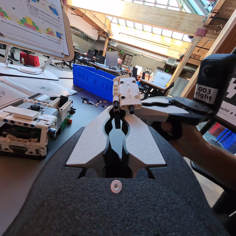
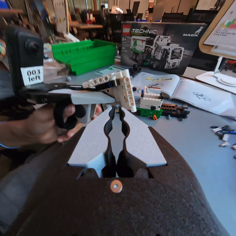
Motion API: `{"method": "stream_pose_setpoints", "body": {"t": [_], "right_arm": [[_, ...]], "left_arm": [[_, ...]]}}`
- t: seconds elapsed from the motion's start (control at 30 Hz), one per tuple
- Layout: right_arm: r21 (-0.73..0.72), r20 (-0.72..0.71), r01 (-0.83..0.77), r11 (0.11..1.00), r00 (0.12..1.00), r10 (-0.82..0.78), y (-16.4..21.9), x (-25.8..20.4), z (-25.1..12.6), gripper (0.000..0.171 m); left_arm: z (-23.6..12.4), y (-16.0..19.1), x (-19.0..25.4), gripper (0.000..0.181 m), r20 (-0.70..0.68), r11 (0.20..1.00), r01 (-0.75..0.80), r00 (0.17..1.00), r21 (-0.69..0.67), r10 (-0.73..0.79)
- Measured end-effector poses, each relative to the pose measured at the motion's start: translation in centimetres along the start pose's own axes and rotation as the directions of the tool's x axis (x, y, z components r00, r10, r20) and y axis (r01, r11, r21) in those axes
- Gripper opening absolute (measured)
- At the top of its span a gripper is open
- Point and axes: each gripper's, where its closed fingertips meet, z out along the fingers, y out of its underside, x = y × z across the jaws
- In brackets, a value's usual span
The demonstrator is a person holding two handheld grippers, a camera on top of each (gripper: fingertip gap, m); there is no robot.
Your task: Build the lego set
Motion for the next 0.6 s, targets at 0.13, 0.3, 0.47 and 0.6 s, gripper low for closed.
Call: {"method": "stream_pose_setpoints", "body": {"t": [0.13,0.3,0.47,0.6], "right_arm": [[0.041,-0.033,-0.029,0.999,0.999,0.030,-0.14,0.10,0.16,0.009],[0.044,-0.131,0.099,0.994,0.987,-0.092,-0.40,0.22,-0.05,0.007],[0.014,-0.195,0.237,0.971,0.954,-0.230,-0.50,0.15,-0.18,0.006],[-0.111,-0.205,0.469,0.876,0.852,-0.482,-0.10,0.12,-0.15,0.006]], "left_arm": [[0.05,-0.18,0.40,0.006,0.021,0.999,-0.023,1.000,0.028,0.022],[0.12,-0.14,0.59,0.006,0.036,0.998,-0.048,0.998,0.028,0.047],[0.06,-0.11,0.74,0.006,0.032,0.998,-0.059,0.998,0.024,0.058],[0.00,0.28,0.63,0.006,0.010,0.999,-0.017,1.000,-0.049,0.018]]}}
